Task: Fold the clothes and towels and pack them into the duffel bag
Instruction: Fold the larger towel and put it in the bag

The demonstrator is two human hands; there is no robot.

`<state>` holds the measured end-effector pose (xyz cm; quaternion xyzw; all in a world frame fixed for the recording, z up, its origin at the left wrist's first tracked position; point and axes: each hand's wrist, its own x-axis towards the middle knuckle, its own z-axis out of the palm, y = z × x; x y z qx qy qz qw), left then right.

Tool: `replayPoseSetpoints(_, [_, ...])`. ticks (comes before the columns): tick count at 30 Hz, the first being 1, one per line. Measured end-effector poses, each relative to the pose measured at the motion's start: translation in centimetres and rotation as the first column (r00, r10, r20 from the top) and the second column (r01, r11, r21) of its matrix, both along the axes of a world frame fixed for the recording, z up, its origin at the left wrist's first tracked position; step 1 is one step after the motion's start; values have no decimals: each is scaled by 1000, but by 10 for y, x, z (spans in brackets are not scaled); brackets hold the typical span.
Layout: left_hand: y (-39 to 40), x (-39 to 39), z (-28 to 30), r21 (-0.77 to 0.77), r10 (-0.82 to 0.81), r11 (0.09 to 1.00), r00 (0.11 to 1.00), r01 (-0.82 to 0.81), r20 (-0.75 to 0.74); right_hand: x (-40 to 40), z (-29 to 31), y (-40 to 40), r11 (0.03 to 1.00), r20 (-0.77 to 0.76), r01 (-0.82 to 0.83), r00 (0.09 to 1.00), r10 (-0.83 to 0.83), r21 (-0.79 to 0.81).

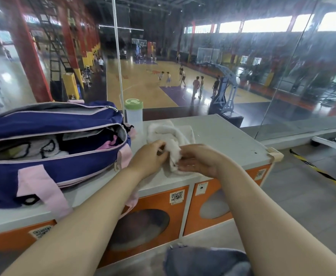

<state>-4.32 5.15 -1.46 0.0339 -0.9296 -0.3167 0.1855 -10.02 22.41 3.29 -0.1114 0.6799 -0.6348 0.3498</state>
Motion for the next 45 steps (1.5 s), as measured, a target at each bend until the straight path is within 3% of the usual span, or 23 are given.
replayPoseSetpoints(2, [-4, -2, 5, 115, 67, 992, 995, -59, -71, -2, 13, -6, 999, -71, 24, 997, -26, -25])
replayPoseSetpoints(5, [-4, -8, 14, 257, 187, 955, 975, -150, -123, -6, 28, -8, 947, -455, 89, 888, 64, 307])
replayPoseSetpoints(7, [0, -13, 24, 398, 257, 897, 959, -189, -122, -1, 32, -11, 881, -500, 16, 828, 253, 473])
replayPoseSetpoints(9, [7, -16, 34, 492, 273, 851, 955, -184, -116, 7, 31, -18, 839, -492, -54, 788, 369, 542])
replayPoseSetpoints(12, [12, -17, 45, 559, 254, 809, 966, -183, -52, 9, 35, -24, 862, -617, 59, 724, 310, 503])
replayPoseSetpoints(16, [2, -14, 51, 647, 154, 759, 986, -73, -69, 2, 42, -16, 923, -688, 220, 723, 62, 315])
replayPoseSetpoints(19, [-3, -11, 47, 598, 60, 801, 998, -27, -35, 3, 44, -12, 974, -581, 196, 809, -95, 113])
replayPoseSetpoints(22, [-1, -9, 45, 556, 17, 831, 1000, -3, -20, 4, 45, -9, 996, -451, 92, 889, -73, 19])
replayPoseSetpoints(26, [3, -9, 43, 447, 159, 889, 983, -99, -97, 6, 48, -5, 992, -266, -34, 964, 0, -124])
replayPoseSetpoints(28, [3, -9, 43, 430, 168, 897, 978, -101, -121, 1, 50, -4, 968, -173, 19, 983, -64, -252])
replayPoseSetpoints(30, [3, -8, 44, 473, 150, 878, 981, -76, -120, -6, 51, -3, 936, -121, 112, 979, -161, -334])
replayPoseSetpoints(34, [3, -5, 48, 569, 126, 821, 987, -48, -98, -15, 47, 0, 898, -175, 317, 908, -380, -306])
replayPoseSetpoints(38, [0, -5, 43, 450, 15, 893, 1000, -9, -11, -17, 46, 2, 850, -37, 372, 909, -414, -372])
replayPoseSetpoints(41, [-8, -11, 34, 310, 46, 949, 999, -49, 18, -19, 47, 2, 787, 69, 469, 872, -484, -402])
replayPoseSetpoints(45, [-16, -12, 30, 365, 80, 928, 997, -77, 6, -25, 41, 8, 715, 189, 579, 811, -554, -392])
